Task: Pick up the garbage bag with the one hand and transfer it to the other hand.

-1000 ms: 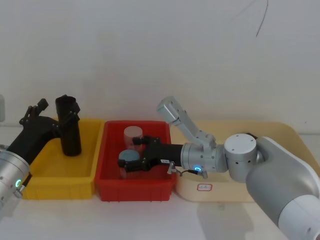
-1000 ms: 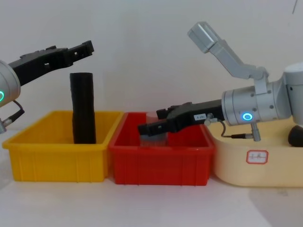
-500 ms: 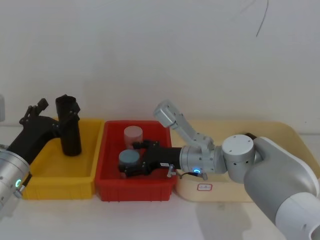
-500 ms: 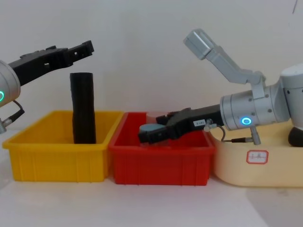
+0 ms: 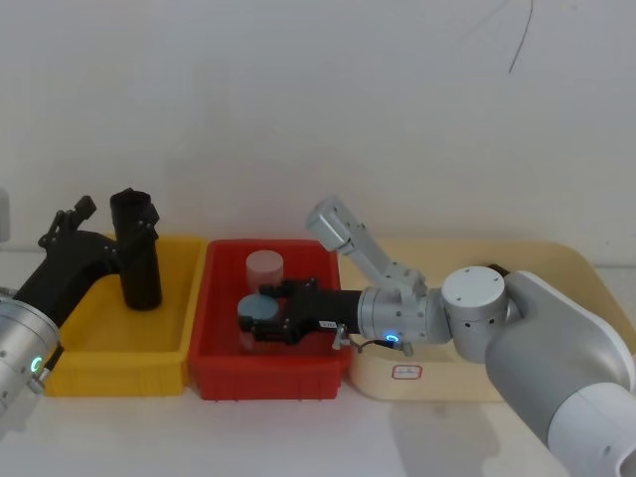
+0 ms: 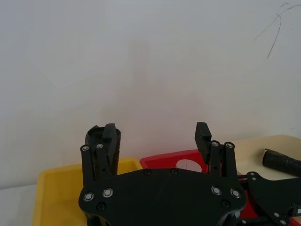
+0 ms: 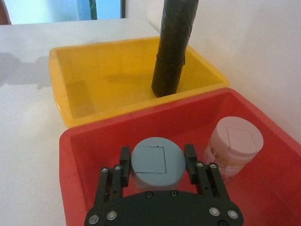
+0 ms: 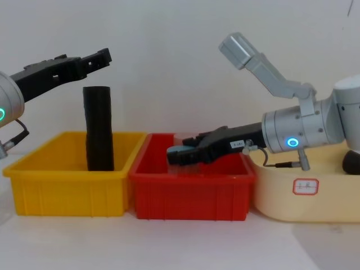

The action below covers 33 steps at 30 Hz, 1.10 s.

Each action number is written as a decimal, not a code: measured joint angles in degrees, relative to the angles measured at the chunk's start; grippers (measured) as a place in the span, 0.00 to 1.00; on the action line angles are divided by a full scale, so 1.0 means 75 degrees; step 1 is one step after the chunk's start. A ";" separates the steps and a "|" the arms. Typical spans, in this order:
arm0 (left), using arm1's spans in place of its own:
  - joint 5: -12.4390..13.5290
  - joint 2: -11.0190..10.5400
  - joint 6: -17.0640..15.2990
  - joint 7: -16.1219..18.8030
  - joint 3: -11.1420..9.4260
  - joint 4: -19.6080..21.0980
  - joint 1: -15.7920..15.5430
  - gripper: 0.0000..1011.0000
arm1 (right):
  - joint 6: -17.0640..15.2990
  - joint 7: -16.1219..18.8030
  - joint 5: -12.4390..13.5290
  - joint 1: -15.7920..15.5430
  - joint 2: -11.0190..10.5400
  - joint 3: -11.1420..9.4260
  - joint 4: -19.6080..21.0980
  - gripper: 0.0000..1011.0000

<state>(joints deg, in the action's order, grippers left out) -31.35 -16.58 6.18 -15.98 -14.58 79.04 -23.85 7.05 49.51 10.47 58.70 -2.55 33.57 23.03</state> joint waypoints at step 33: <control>0.0000 0.0001 0.0000 0.0001 0.0000 0.0000 0.0000 0.99 | -0.0642 -0.1120 0.0344 -0.0925 -0.1332 -0.0901 0.3530 0.66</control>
<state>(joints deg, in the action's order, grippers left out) -31.35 -16.58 6.19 -15.98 -14.58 79.04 -23.85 2.23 41.11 13.05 51.76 -12.55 26.81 49.51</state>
